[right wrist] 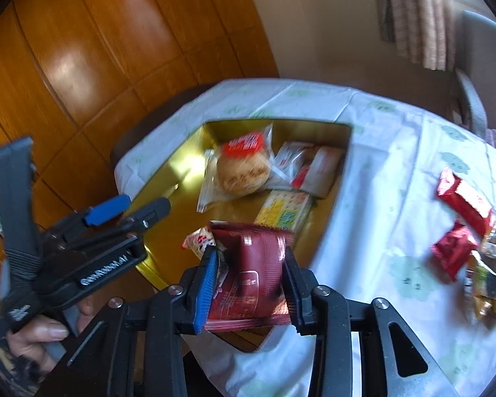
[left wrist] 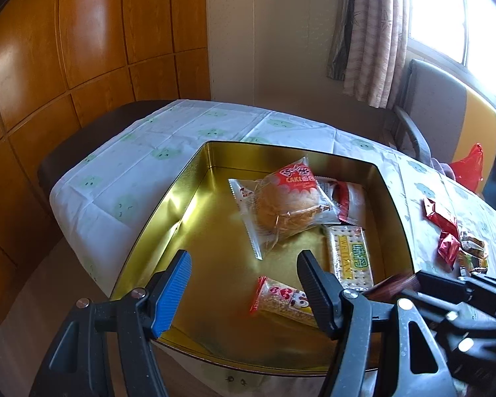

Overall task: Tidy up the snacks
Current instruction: 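Lower the maroon packet into the tin and open the right tool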

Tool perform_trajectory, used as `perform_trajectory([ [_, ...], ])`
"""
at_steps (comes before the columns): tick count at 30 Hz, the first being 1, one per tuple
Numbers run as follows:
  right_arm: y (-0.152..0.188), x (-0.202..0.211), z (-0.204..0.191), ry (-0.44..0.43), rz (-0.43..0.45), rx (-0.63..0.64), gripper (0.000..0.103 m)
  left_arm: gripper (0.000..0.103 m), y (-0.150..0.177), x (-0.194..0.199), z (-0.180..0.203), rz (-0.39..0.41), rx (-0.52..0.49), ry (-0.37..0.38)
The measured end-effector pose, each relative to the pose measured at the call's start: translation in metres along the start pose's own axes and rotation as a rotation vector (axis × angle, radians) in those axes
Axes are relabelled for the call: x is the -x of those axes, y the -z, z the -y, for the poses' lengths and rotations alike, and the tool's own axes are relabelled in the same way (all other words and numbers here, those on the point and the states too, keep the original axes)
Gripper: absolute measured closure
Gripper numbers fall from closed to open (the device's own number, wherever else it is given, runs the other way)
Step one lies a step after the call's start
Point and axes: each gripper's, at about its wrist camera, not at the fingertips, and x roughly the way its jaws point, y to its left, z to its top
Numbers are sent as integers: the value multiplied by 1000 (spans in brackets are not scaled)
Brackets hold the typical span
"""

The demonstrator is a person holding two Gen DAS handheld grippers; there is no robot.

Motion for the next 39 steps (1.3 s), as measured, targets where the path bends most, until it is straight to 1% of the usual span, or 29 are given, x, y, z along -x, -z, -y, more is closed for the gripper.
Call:
perform_trajectory([
  [1,1,-3,-1,12,-2,7,58,35,1,-1,0,-2,0,-1],
  [2,3,-5,-3,26,1,15,57,35,1,-2,0,-3,-2,-1],
  [8,12,-3,-3,50,16,20,57,35,5,-2,5,-7,-16,1],
  [9,13,0,-2,51,24,17,55,35,5,-1,6,-5,-18,3],
  [12,15,7,-4,81,56,23,43,35,6,1,9,-3,-29,7],
  [15,17,14,-6,97,80,27,41,35,6,2,13,-4,-36,13],
  [19,20,26,-8,132,125,32,33,35,6,6,17,4,-48,20],
  [26,26,40,-13,198,181,54,23,35,6,13,24,19,-68,35],
  [28,27,43,-13,212,193,56,19,35,7,14,26,19,-72,36],
  [32,29,48,-7,228,202,37,14,35,8,16,29,13,-81,41],
  [35,31,52,-3,265,217,36,7,35,9,16,32,8,-89,46],
  [37,33,56,2,295,239,25,0,35,10,16,35,7,-96,56],
  [39,36,62,9,325,260,7,0,35,9,17,37,8,-102,64],
])
